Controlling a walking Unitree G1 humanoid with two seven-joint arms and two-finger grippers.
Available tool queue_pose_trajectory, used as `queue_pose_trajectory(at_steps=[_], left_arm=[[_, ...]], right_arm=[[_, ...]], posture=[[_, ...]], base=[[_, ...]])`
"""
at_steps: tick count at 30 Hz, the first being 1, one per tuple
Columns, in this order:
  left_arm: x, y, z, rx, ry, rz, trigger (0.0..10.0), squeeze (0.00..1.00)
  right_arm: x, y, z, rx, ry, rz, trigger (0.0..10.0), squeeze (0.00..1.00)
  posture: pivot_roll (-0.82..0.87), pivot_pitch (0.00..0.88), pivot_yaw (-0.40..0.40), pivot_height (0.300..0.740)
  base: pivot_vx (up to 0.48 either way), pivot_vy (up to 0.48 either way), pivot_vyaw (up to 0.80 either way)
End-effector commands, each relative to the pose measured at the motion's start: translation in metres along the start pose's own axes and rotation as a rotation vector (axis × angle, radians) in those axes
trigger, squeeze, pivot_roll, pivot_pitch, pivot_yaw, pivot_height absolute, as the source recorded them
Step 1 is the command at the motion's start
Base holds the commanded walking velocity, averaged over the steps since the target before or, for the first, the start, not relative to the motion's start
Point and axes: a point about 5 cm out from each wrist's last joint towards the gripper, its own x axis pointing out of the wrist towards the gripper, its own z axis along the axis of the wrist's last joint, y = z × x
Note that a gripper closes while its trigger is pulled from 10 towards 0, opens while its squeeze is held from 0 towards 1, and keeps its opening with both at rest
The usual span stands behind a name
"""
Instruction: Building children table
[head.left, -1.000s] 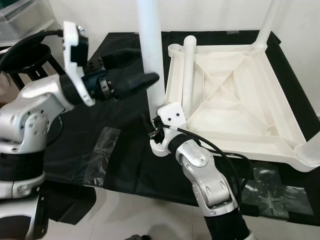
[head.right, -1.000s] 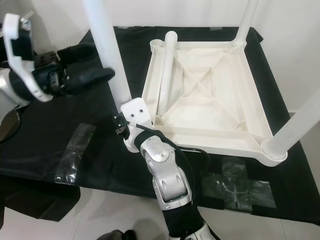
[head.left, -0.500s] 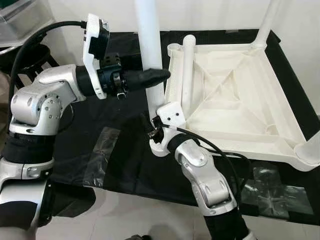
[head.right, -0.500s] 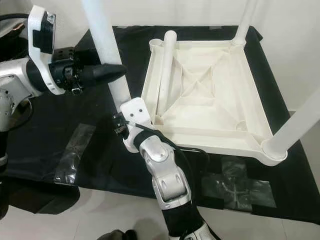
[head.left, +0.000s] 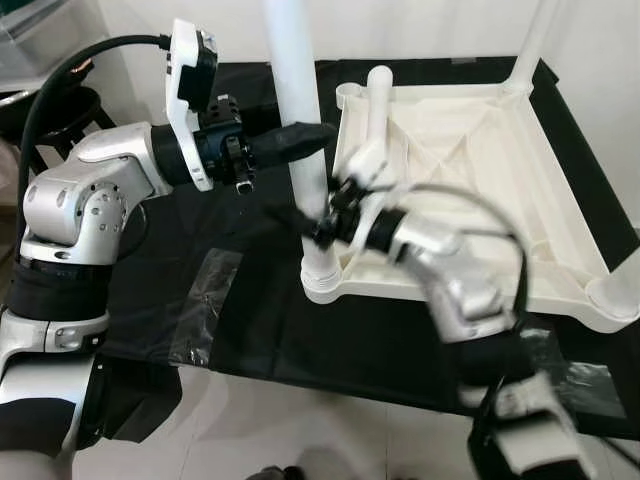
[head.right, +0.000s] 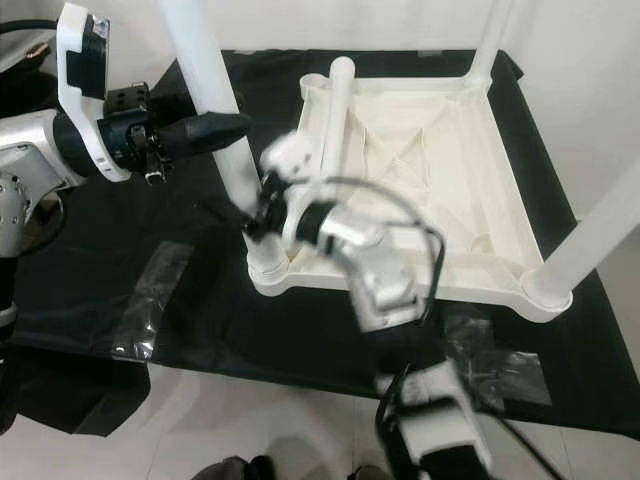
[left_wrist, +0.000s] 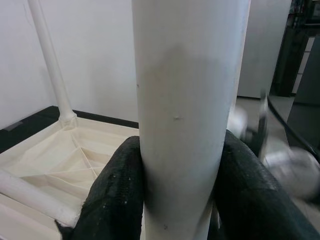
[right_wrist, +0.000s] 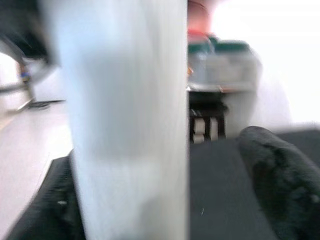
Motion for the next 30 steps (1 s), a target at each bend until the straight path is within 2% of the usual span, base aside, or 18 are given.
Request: queue_pose_trajectory(at_steps=[1,3,4,5,7,8,12,18,19,22,23,30], left_arm=[[-0.001,-0.007,-0.001,-0.009,0.024,-0.076,0.0,0.0],[0.0,-0.008,-0.002,-0.01,0.028,-0.085,0.0,0.0],[0.0,-0.008,-0.002,-0.01,0.029,-0.088,0.0,0.0],[0.0,-0.008,-0.002,-0.011,0.03,-0.091,0.0,0.0],[0.001,-0.009,-0.002,-0.012,0.031,-0.095,0.0,0.0],[0.002,-0.009,-0.002,-0.015,0.034,-0.102,0.0,0.0],[0.004,-0.011,-0.003,-0.019,0.044,-0.123,0.0,0.0],[0.006,-0.012,-0.002,-0.019,0.048,-0.141,0.0,0.0],[0.007,-0.012,-0.001,-0.017,0.048,-0.149,0.0,0.0],[0.009,-0.012,0.0,-0.015,0.047,-0.157,0.0,0.0],[0.009,-0.012,0.0,-0.013,0.046,-0.161,0.0,0.0],[0.011,-0.013,0.001,0.002,0.042,-0.185,0.0,0.0]], right_arm=[[-0.014,-0.012,0.001,-0.021,-0.013,0.03,10.0,1.0],[-0.016,-0.012,0.001,-0.059,0.02,0.147,10.0,1.0],[-0.015,-0.012,0.0,-0.067,0.033,0.182,10.0,0.94],[-0.014,-0.012,-0.001,-0.074,0.044,0.224,10.0,0.38],[-0.013,-0.012,-0.002,-0.08,0.051,0.266,10.0,0.38],[-0.01,-0.013,-0.004,-0.076,0.062,0.292,10.0,0.0],[0.0,-0.014,-0.014,-0.061,0.092,0.372,10.0,0.0],[0.004,-0.012,-0.025,-0.057,0.132,0.416,10.0,0.0],[0.006,-0.01,-0.033,-0.06,0.157,0.43,0.4,0.0],[0.007,-0.008,-0.041,-0.063,0.183,0.446,0.4,0.0],[0.007,-0.007,-0.044,-0.065,0.197,0.455,0.0,0.0],[0.006,-0.009,-0.051,-0.071,0.219,0.466,0.0,0.0]], posture=[[-0.03,0.147,0.097,0.74],[-0.03,0.147,0.101,0.74],[-0.03,0.147,0.101,0.74],[-0.02,0.148,0.103,0.74],[-0.02,0.148,0.103,0.74],[-0.02,0.148,0.106,0.74],[-0.01,0.149,0.11,0.74],[-0.01,0.149,0.11,0.74],[-0.01,0.15,0.111,0.74],[-0.01,0.15,0.111,0.74],[-0.01,0.15,0.114,0.74],[-0.01,0.146,0.113,0.74]], base=[[0.0,0.0,0.0],[0.0,0.0,0.0],[0.0,0.0,0.0],[0.0,0.0,0.0],[0.0,0.0,0.0],[0.0,0.0,0.0],[0.0,0.0,0.0],[0.0,0.0,0.0],[0.0,0.0,0.0],[0.0,0.0,0.0],[0.0,0.0,0.0],[0.0,0.0,0.0]])
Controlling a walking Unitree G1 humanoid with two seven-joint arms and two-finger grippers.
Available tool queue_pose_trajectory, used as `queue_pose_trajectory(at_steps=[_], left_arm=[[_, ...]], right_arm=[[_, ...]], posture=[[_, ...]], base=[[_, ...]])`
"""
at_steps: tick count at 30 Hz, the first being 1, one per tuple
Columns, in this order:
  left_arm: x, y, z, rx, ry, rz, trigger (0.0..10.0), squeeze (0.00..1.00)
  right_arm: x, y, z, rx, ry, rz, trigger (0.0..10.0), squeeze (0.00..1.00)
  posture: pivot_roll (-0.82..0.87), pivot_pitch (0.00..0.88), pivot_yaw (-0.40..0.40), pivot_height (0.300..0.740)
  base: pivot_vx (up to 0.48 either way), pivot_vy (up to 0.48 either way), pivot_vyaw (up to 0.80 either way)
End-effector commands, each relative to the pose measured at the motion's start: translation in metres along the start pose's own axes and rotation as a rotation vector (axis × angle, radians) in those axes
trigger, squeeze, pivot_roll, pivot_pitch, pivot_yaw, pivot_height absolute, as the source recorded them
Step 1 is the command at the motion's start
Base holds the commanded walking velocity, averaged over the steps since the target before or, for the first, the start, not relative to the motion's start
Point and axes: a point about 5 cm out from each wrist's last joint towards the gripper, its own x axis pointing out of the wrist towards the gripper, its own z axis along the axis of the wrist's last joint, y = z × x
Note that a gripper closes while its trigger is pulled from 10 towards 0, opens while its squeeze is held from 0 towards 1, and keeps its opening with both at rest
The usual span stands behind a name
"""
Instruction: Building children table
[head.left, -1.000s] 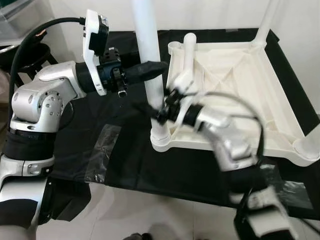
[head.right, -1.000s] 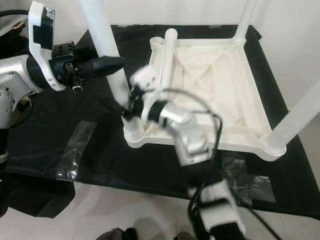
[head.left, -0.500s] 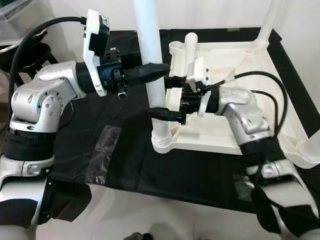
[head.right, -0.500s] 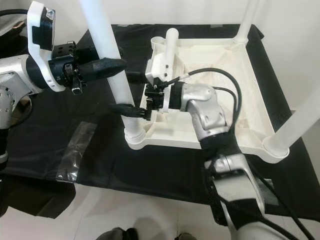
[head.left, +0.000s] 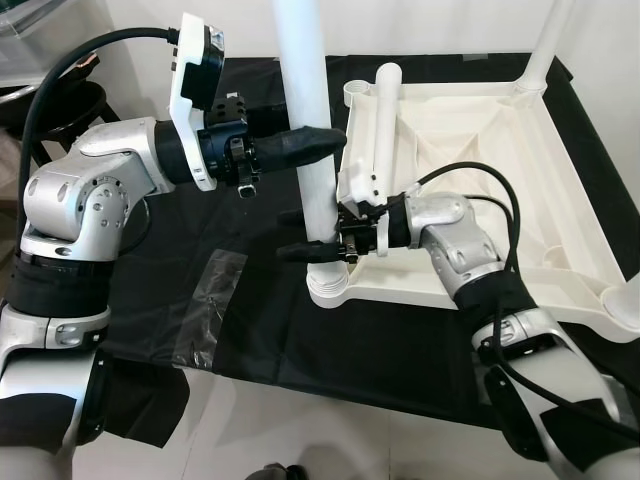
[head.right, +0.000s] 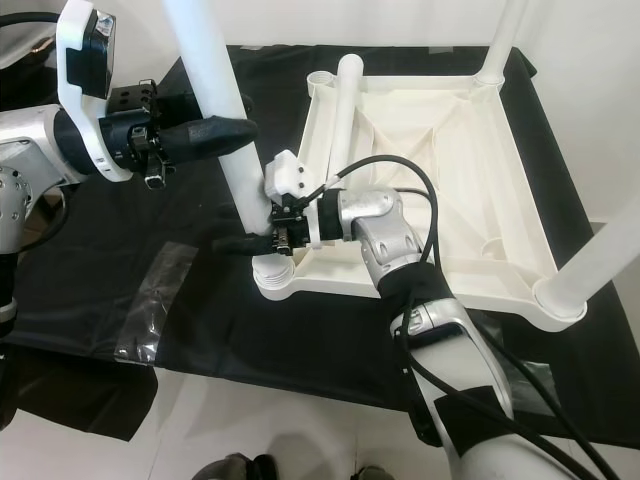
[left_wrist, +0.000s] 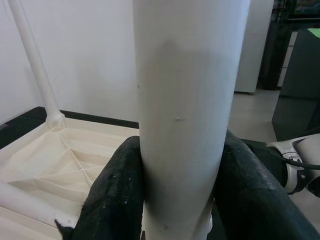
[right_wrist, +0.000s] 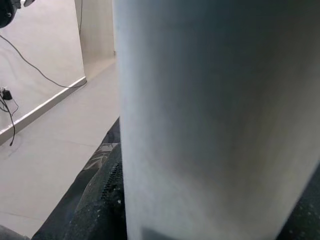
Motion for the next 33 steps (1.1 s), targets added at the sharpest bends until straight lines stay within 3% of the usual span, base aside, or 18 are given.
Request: queue_pose_trajectory(at_steps=[1,2,3,4,11,12,13,14,16,17,24,25,27,28,29,30,31,33], left_arm=[[0.007,-0.008,-0.003,-0.008,0.028,-0.114,0.0,0.0],[0.007,-0.007,-0.003,-0.015,0.022,-0.103,2.4,0.24],[0.008,-0.006,-0.004,-0.024,0.017,-0.092,5.3,0.73],[0.008,-0.005,-0.005,-0.032,0.022,-0.082,10.0,1.0],[0.008,-0.002,-0.007,-0.015,0.037,-0.023,10.0,1.0],[0.006,0.001,-0.006,-0.017,0.023,0.035,10.0,0.0],[0.006,0.001,-0.006,-0.017,0.023,0.035,10.0,0.0],[0.004,0.004,-0.004,-0.021,0.012,0.073,10.0,0.0],[0.002,0.006,-0.006,-0.022,0.011,0.102,10.0,0.0],[0.002,0.008,-0.008,-0.032,0.009,0.115,10.0,0.0],[0.007,0.009,-0.016,-0.044,0.017,0.129,10.0,0.0],[0.006,0.009,-0.016,-0.044,0.017,0.13,4.2,0.0],[0.006,0.009,-0.016,-0.043,0.017,0.13,4.2,0.0],[0.005,0.007,-0.017,-0.047,0.024,0.118,0.0,0.0],[0.005,0.006,-0.018,-0.051,0.029,0.11,0.0,0.0],[0.004,0.004,-0.019,-0.055,0.035,0.104,0.0,0.0],[0.003,0.003,-0.02,-0.054,0.045,0.102,0.0,0.0],[0.002,0.003,-0.02,-0.052,0.05,0.103,0.0,0.0]], right_arm=[[0.001,-0.001,-0.001,-0.037,0.024,0.0,0.0,0.0],[0.0,-0.001,-0.002,-0.03,0.016,-0.013,0.0,0.0],[0.0,0.0,-0.003,-0.025,0.011,-0.024,0.0,0.0],[0.001,0.002,-0.007,-0.016,0.014,-0.054,0.0,0.0],[0.004,0.009,-0.02,0.025,0.044,-0.136,0.0,0.0],[0.038,0.054,-0.049,0.182,0.078,-0.307,0.0,0.0],[0.038,0.054,-0.049,0.182,0.078,-0.307,0.0,0.0],[0.052,0.086,-0.058,0.292,0.108,-0.47,0.0,0.0],[0.059,0.106,-0.057,0.315,0.107,-0.636,0.0,0.0],[0.057,0.102,-0.053,0.309,0.1,-0.761,0.0,0.0],[0.057,0.071,-0.043,0.24,0.054,-0.811,0.0,0.0],[0.058,0.071,-0.042,0.239,0.05,-0.808,0.0,0.0],[0.059,0.071,-0.042,0.239,0.048,-0.807,0.0,0.0],[0.059,0.071,-0.041,0.237,0.05,-0.799,0.0,0.0],[0.059,0.071,-0.041,0.236,0.052,-0.795,0.0,0.0],[0.058,0.072,-0.037,0.232,0.064,-0.807,3.2,0.0],[0.056,0.07,-0.033,0.225,0.076,-0.813,10.0,0.0],[0.053,0.067,-0.03,0.222,0.076,-0.823,10.0,0.0]], posture=[[-0.01,0.146,0.113,0.74],[-0.02,0.144,0.111,0.74],[-0.02,0.143,0.11,0.74],[-0.03,0.142,0.107,0.74],[-0.03,0.143,0.086,0.74],[-0.02,0.153,0.073,0.74],[-0.02,0.153,0.073,0.74],[-0.02,0.156,0.076,0.74],[-0.03,0.157,0.101,0.74],[-0.04,0.144,0.112,0.74],[-0.04,0.137,0.1,0.74],[-0.04,0.135,0.099,0.74],[-0.04,0.135,0.099,0.74],[-0.04,0.134,0.098,0.74],[-0.04,0.134,0.098,0.74],[-0.04,0.134,0.101,0.74],[-0.03,0.132,0.099,0.74],[-0.03,0.132,0.099,0.74]], base=[[0.0,0.0,0.0],[0.0,0.0,0.0],[0.0,0.0,0.0],[0.0,0.0,0.0],[0.0,0.0,0.0],[0.0,0.0,0.0],[0.0,0.0,0.0],[0.0,0.0,0.0],[0.0,0.0,0.0],[0.0,0.0,0.0],[0.0,0.0,0.0],[0.0,0.0,0.0],[0.0,0.0,0.0],[0.0,0.0,0.0],[0.0,0.0,0.0],[0.0,0.0,0.0],[0.0,0.0,0.0],[0.0,0.0,0.0]])
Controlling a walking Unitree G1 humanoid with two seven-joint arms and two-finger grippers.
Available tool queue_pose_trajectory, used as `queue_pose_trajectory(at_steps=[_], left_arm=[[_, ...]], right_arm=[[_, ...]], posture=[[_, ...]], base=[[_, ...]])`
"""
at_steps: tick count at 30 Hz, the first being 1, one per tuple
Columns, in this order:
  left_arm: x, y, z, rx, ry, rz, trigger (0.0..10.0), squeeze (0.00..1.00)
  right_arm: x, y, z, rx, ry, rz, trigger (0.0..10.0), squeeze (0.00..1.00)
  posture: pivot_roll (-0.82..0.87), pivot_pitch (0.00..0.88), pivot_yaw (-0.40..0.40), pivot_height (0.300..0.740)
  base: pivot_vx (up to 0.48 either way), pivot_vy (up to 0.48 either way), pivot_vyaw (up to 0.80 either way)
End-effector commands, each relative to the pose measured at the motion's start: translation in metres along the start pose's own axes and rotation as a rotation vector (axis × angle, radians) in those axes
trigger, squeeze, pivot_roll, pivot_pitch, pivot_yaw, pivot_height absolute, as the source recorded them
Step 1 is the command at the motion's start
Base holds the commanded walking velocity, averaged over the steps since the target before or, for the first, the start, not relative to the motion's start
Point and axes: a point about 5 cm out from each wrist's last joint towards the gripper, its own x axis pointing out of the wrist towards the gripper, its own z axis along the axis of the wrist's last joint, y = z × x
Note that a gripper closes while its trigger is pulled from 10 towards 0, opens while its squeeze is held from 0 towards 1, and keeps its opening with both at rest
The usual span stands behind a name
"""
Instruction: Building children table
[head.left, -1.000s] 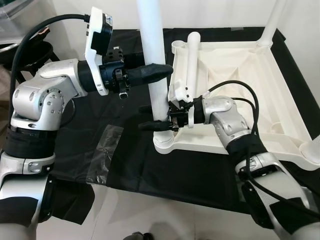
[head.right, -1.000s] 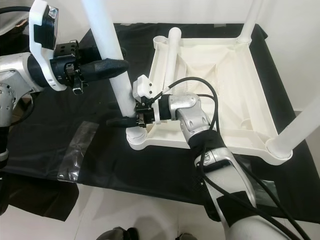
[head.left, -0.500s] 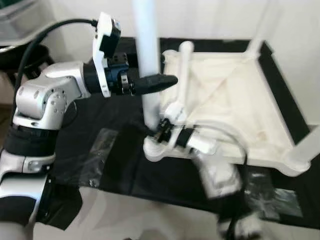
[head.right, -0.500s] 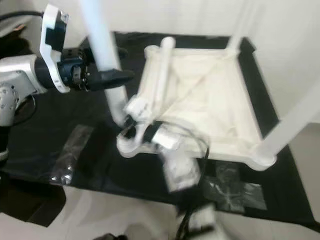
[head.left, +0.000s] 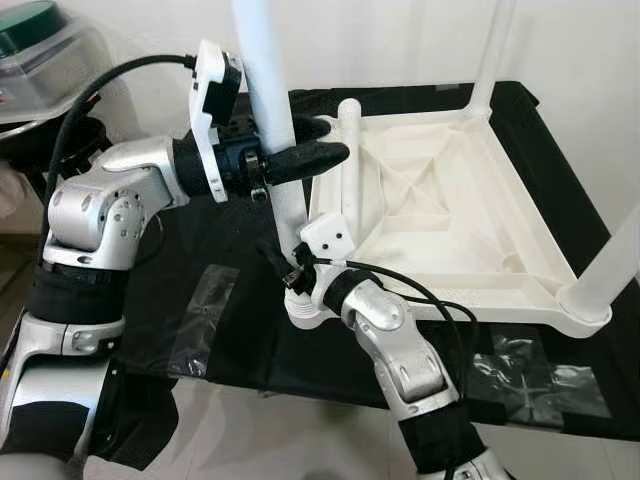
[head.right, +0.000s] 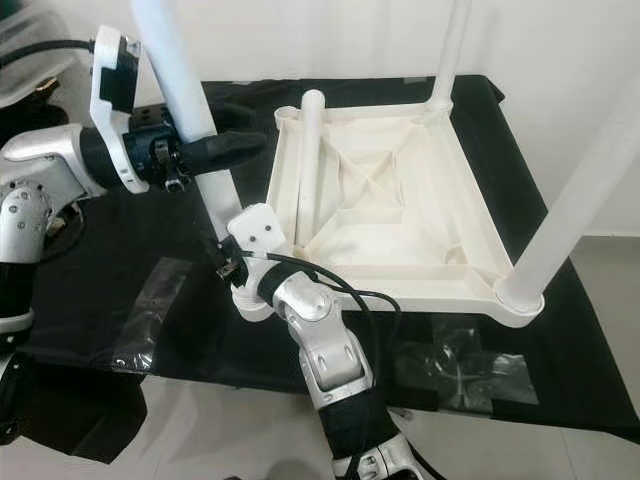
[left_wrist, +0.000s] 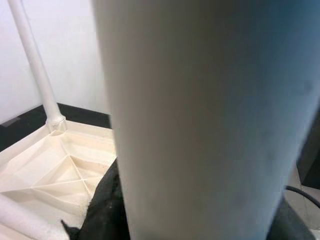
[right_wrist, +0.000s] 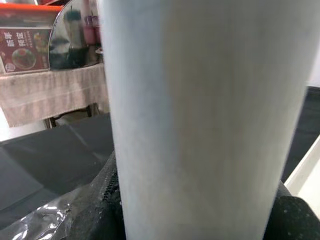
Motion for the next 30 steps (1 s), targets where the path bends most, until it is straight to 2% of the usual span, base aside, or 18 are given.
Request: queue_pose_trajectory(at_steps=[1,2,3,5,6,8,9,10,11,12,13,14,21,22,23,24,30], left_arm=[[-0.001,-0.003,-0.005,0.004,0.044,-0.013,0.0,0.0],[-0.001,-0.003,-0.005,0.005,0.047,-0.011,0.0,0.0],[-0.002,-0.004,-0.005,0.003,0.048,-0.013,0.0,0.0],[-0.002,-0.004,-0.005,0.003,0.048,-0.013,0.0,0.0],[-0.002,-0.004,-0.005,0.003,0.051,-0.013,0.0,0.0],[-0.002,-0.004,-0.005,0.005,0.05,-0.016,0.0,0.0],[-0.001,-0.004,-0.005,0.005,0.05,-0.018,0.0,0.0],[-0.001,-0.004,-0.005,0.005,0.05,-0.018,0.0,0.0],[-0.001,-0.005,-0.005,0.005,0.048,-0.021,0.0,0.0],[-0.001,-0.005,-0.004,0.006,0.048,-0.025,0.0,0.0],[-0.001,-0.005,-0.004,0.006,0.048,-0.025,0.0,0.0],[0.001,-0.006,-0.004,0.007,0.048,-0.031,0.0,0.0],[0.001,-0.008,-0.002,0.011,0.052,-0.043,0.0,0.0],[0.001,-0.008,-0.002,0.013,0.054,-0.045,0.0,0.0],[0.001,-0.008,-0.002,0.013,0.054,-0.045,0.0,0.0],[0.001,-0.009,-0.002,0.016,0.056,-0.051,0.0,0.0],[0.002,-0.01,0.0,0.03,0.056,-0.062,0.0,0.0]], right_arm=[[-0.002,-0.005,-0.012,-0.001,0.082,-0.031,10.0,0.0],[-0.001,-0.011,-0.002,-0.007,0.054,-0.03,10.0,0.09],[0.001,-0.019,0.009,-0.003,0.007,0.0,10.0,1.0],[0.001,-0.019,0.009,-0.003,0.007,0.0,10.0,1.0],[0.003,-0.026,0.019,-0.01,-0.036,0.036,10.0,1.0],[0.007,-0.046,0.042,-0.045,-0.125,0.213,10.0,1.0],[0.006,-0.051,0.049,-0.064,-0.148,0.311,10.0,1.0],[0.006,-0.051,0.049,-0.064,-0.148,0.311,10.0,1.0],[0.004,-0.056,0.053,-0.092,-0.16,0.401,10.0,1.0],[0.003,-0.06,0.053,-0.13,-0.148,0.487,10.0,0.56],[0.003,-0.06,0.053,-0.13,-0.148,0.487,10.0,0.56],[0.003,-0.066,0.049,-0.194,-0.095,0.607,10.0,0.0],[0.018,-0.068,0.048,-0.173,-0.037,0.694,10.0,0.0],[0.02,-0.068,0.046,-0.16,-0.028,0.711,9.1,0.0],[0.02,-0.068,0.046,-0.16,-0.028,0.711,9.1,0.0],[0.023,-0.067,0.043,-0.137,-0.018,0.726,0.0,0.0],[0.025,-0.068,0.034,-0.115,-0.016,0.779,0.0,0.0]], posture=[[-0.03,0.132,0.099,0.74],[-0.03,0.129,0.097,0.74],[-0.03,0.128,0.097,0.74],[-0.03,0.128,0.097,0.74],[-0.03,0.128,0.097,0.74],[-0.02,0.123,0.096,0.74],[-0.02,0.121,0.096,0.74],[-0.02,0.121,0.096,0.74],[-0.02,0.121,0.096,0.74],[-0.02,0.121,0.097,0.74],[-0.02,0.121,0.097,0.74],[-0.02,0.119,0.097,0.74],[-0.01,0.118,0.098,0.74],[0.0,0.117,0.097,0.74],[0.0,0.117,0.097,0.74],[0.0,0.117,0.095,0.74],[0.0,0.117,0.095,0.74]], base=[[0.0,0.0,0.0],[0.0,0.0,0.0],[0.0,0.0,0.0],[0.0,0.0,0.0],[0.0,0.0,0.0],[0.0,0.0,0.0],[0.0,0.0,0.0],[0.0,0.0,0.0],[0.0,0.0,0.0],[0.0,0.0,0.0],[0.0,0.0,0.0],[0.0,0.0,0.0],[0.0,0.0,0.0],[0.0,0.0,0.0],[0.0,0.0,0.0],[0.0,0.0,0.0],[0.0,0.0,0.0]])
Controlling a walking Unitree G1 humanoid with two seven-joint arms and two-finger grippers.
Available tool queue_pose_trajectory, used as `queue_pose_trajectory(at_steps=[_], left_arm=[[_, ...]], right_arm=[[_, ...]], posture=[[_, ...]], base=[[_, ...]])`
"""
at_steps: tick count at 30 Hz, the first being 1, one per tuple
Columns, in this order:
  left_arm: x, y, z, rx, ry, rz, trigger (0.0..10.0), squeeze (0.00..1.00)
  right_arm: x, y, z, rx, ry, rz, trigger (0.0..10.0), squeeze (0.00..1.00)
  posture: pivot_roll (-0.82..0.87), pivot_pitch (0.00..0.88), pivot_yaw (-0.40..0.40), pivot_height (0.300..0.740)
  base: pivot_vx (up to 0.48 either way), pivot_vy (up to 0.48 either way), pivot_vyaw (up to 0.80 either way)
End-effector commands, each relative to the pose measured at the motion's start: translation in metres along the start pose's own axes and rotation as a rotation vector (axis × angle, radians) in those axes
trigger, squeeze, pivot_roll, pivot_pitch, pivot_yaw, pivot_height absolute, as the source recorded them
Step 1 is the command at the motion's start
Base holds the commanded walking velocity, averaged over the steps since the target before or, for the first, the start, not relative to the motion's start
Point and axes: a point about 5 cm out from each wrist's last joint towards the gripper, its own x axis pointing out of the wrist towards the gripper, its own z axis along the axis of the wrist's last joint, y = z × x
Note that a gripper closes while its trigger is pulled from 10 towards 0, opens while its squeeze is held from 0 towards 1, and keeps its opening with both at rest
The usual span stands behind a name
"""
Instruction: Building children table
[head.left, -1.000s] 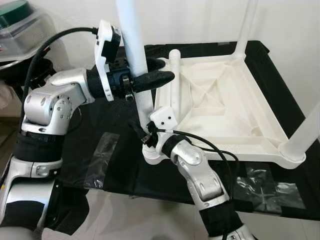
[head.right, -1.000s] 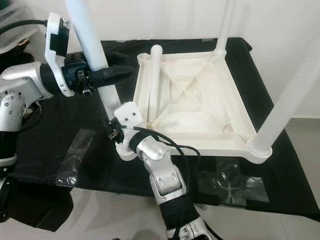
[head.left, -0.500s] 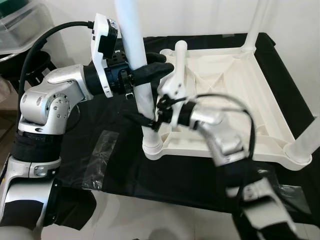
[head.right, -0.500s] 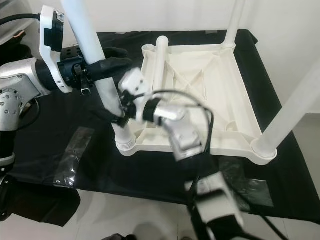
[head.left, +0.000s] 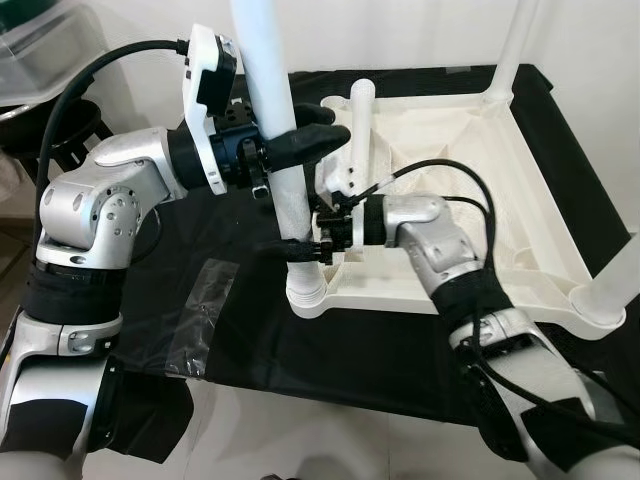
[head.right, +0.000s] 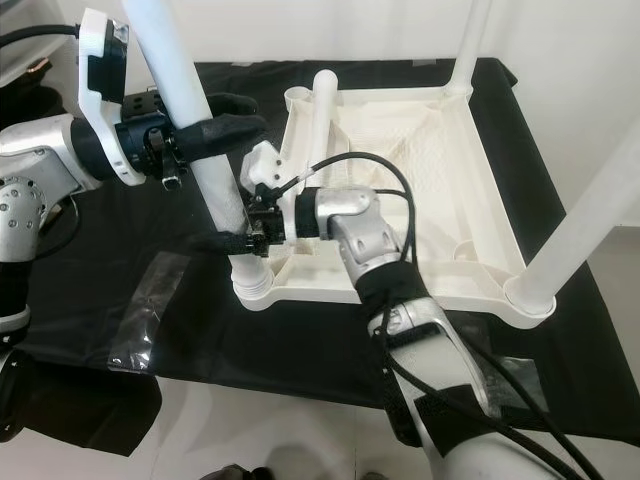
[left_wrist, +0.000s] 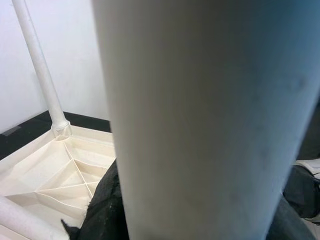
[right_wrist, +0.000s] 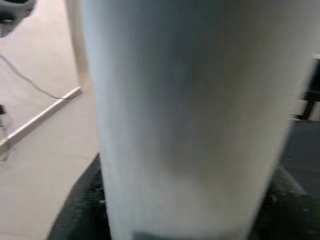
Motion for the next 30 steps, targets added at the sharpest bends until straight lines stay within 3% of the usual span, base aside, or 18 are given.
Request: queue_pose_trajectory(at_steps=[1,10,11,17,18,20,21,22,23,24,25,28,30], left_arm=[[0.0,-0.005,-0.007,-0.001,0.068,-0.039,0.0,0.0],[0.002,-0.005,-0.008,-0.006,0.058,-0.042,0.0,0.0],[0.002,-0.004,-0.008,-0.02,0.05,-0.041,2.1,0.9],[0.001,-0.004,-0.008,-0.036,0.042,-0.04,2.1,0.9],[-0.011,-0.002,-0.01,-0.036,0.039,0.042,10.0,1.0],[-0.011,-0.002,-0.01,-0.036,0.039,0.042,10.0,1.0],[-0.031,-0.004,-0.012,-0.041,0.044,0.113,10.0,0.0],[-0.031,-0.004,-0.012,-0.041,0.044,0.113,10.0,0.0],[-0.054,-0.008,-0.018,-0.057,0.058,0.194,10.0,0.0],[-0.054,-0.008,-0.018,-0.057,0.058,0.194,10.0,0.0],[-0.07,-0.012,-0.021,-0.069,0.07,0.247,10.0,0.0],[-0.077,-0.014,-0.023,-0.078,0.076,0.269,10.0,0.0],[-0.086,-0.017,-0.024,-0.077,0.085,0.308,10.0,0.0]], right_arm=[[-0.004,-0.003,-0.001,-0.001,-0.002,-0.022,0.0,0.0],[-0.006,-0.004,-0.009,0.005,-0.005,-0.026,0.0,0.0],[-0.008,-0.004,-0.011,0.009,-0.01,-0.04,0.0,0.0],[-0.009,-0.004,-0.014,0.012,-0.015,-0.055,0.0,0.0],[0.008,0.017,-0.045,0.083,0.06,-0.312,0.0,0.0],[0.008,0.017,-0.045,0.083,0.06,-0.312,0.0,0.0],[0.021,0.049,-0.066,0.177,0.099,-0.574,0.0,0.0],[0.021,0.049,-0.066,0.177,0.099,-0.574,0.0,0.0],[0.019,0.065,-0.071,0.214,0.123,-0.781,0.0,0.0],[0.019,0.065,-0.071,0.214,0.123,-0.781,0.0,0.0],[0.017,0.072,-0.072,0.238,0.132,-0.895,0.0,0.0],[0.017,0.071,-0.071,0.242,0.121,-0.904,0.0,0.0],[0.022,0.062,-0.065,0.229,0.086,-0.928,0.0,0.0]], posture=[[0.0,0.117,0.097,0.74],[0.0,0.116,0.099,0.74],[-0.01,0.114,0.096,0.74],[-0.01,0.114,0.096,0.74],[-0.01,0.11,0.076,0.74],[-0.01,0.11,0.076,0.74],[-0.01,0.131,0.099,0.74],[-0.01,0.131,0.099,0.74],[-0.01,0.127,0.109,0.74],[-0.01,0.127,0.109,0.74],[0.0,0.127,0.104,0.74],[0.0,0.127,0.104,0.74],[0.01,0.128,0.094,0.74]], base=[[0.0,0.0,0.0],[0.0,0.0,0.0],[0.0,0.0,0.0],[0.0,0.0,0.0],[0.0,0.0,0.0],[0.0,0.0,0.0],[0.0,0.0,0.0],[0.0,0.0,0.0],[0.0,0.0,0.0],[0.0,0.0,0.0],[0.0,0.0,0.0],[0.0,0.0,0.0],[0.0,0.0,0.0]])
